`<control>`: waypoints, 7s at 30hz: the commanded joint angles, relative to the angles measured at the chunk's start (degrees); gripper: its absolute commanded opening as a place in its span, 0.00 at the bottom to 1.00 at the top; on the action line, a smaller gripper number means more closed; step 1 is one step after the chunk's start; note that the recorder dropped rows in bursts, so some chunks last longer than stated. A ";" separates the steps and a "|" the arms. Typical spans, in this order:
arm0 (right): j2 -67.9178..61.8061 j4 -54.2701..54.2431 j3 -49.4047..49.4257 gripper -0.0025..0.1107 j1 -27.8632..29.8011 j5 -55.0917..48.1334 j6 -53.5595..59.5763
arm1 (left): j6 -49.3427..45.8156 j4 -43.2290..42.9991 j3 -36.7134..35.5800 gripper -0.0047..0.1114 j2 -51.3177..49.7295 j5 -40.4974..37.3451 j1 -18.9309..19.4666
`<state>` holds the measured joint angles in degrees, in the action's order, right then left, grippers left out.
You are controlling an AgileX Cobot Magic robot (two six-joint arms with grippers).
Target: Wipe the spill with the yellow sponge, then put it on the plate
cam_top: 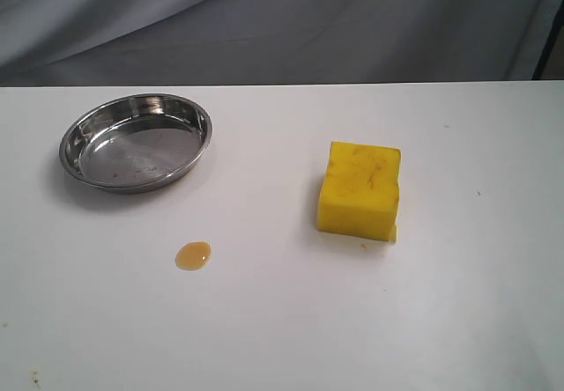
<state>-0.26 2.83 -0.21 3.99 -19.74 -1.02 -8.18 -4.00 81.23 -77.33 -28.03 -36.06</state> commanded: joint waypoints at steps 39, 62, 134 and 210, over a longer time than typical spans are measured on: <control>0.26 -0.25 0.21 0.02 -0.04 0.13 0.55 | -29.96 27.00 3.06 0.04 -34.80 6.32 -7.53; 0.26 -0.25 0.21 0.02 -0.04 0.13 0.55 | -20.11 30.77 3.06 0.94 -39.71 20.53 -8.12; 0.26 -0.25 0.21 0.02 -0.04 0.13 0.55 | -13.30 36.64 10.43 0.94 -57.27 30.03 -9.28; 0.26 -0.25 0.21 0.02 -0.04 0.13 0.63 | 28.88 0.45 10.43 0.87 -51.01 17.52 -10.55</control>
<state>-0.26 2.83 -0.21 3.99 -19.74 -1.02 20.75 -3.22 91.75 -129.14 -11.61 -46.32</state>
